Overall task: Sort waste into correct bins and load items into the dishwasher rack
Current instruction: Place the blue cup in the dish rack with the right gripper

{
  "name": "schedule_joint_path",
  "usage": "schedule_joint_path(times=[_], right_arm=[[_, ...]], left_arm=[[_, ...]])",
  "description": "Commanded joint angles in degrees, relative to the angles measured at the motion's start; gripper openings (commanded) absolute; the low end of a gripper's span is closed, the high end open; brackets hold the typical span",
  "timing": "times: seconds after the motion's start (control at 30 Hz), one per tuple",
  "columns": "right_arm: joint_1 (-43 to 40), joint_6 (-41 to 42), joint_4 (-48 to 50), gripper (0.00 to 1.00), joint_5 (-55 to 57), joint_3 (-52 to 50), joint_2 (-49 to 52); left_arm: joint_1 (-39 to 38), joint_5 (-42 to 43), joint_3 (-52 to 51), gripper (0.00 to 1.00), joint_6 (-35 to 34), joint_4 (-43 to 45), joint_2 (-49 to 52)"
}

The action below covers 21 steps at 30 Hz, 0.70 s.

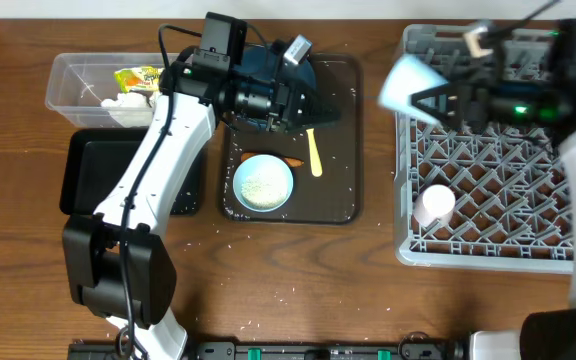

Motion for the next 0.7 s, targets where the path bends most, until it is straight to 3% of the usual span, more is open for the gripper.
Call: schedule_joint_path(times=[0.0,0.13,0.27,0.47,0.67], right_arm=[[-3.2,10.7,-3.6,0.51,15.5,-0.3,-2.8],[-5.2,17.3,-12.8,0.55,35.9,-0.3,-3.9],[-5.2,20.6,-19.7,0.60,49.9,-0.3,-3.6],[-5.5,24.1,-24.4,0.61,59.2,-0.3,-2.4],[-6.4,24.3,-26.6,0.60,59.0,-0.3,2.0]], left_arm=[[-0.1,-13.1,0.5,0.36,0.3,-0.3,-0.9],[-0.1,-33.8,0.5,0.36,0.3,-3.4,-0.9],[-0.3,-47.6,0.5,0.36,0.3,-6.9,-0.8],[-0.7,-56.0,0.5,0.36,0.3,-9.8,-0.8],[-0.7,-61.0,0.5,0.37,0.3,-11.6,-0.8]])
